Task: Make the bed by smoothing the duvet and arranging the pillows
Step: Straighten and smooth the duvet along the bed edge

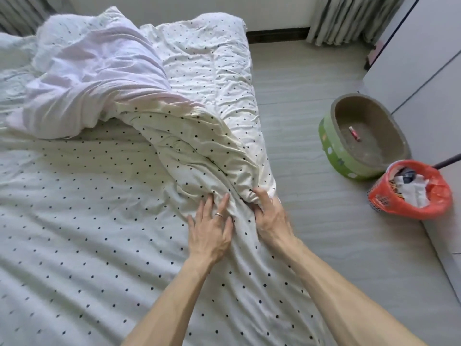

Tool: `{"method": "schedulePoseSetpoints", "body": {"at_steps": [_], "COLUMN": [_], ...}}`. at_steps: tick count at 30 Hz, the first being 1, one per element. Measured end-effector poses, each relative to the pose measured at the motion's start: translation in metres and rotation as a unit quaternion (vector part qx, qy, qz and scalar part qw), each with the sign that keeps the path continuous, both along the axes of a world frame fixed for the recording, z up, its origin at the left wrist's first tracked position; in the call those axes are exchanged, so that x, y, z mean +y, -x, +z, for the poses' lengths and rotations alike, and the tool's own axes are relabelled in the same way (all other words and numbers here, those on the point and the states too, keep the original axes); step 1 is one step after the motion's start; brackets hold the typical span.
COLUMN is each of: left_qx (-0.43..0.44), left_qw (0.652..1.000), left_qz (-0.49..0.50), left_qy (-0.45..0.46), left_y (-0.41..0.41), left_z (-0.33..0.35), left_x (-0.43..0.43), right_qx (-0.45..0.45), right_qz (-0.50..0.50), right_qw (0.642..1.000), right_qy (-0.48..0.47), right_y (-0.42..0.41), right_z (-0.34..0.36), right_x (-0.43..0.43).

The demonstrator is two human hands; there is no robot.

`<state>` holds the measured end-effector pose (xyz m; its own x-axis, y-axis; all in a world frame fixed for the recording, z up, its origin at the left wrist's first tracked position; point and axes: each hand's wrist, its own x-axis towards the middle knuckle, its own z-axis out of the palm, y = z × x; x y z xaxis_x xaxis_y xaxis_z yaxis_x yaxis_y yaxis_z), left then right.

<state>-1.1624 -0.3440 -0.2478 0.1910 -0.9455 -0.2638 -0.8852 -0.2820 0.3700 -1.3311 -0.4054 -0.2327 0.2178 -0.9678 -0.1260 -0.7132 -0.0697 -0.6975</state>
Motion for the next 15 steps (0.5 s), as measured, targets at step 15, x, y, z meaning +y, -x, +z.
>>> {"method": "schedulePoseSetpoints", "body": {"at_steps": [15], "left_qx": [-0.078], "left_qw": [0.978], "left_qz": [0.188], "left_qy": [-0.036], "left_y": [0.104], "left_z": [-0.054], "left_x": [0.012], "right_qx": [0.112], "right_qz": [0.284], "right_qw": [0.942], "right_qy": [0.143], "right_y": [0.083], "right_z": [-0.092], "right_x": [-0.017]}}
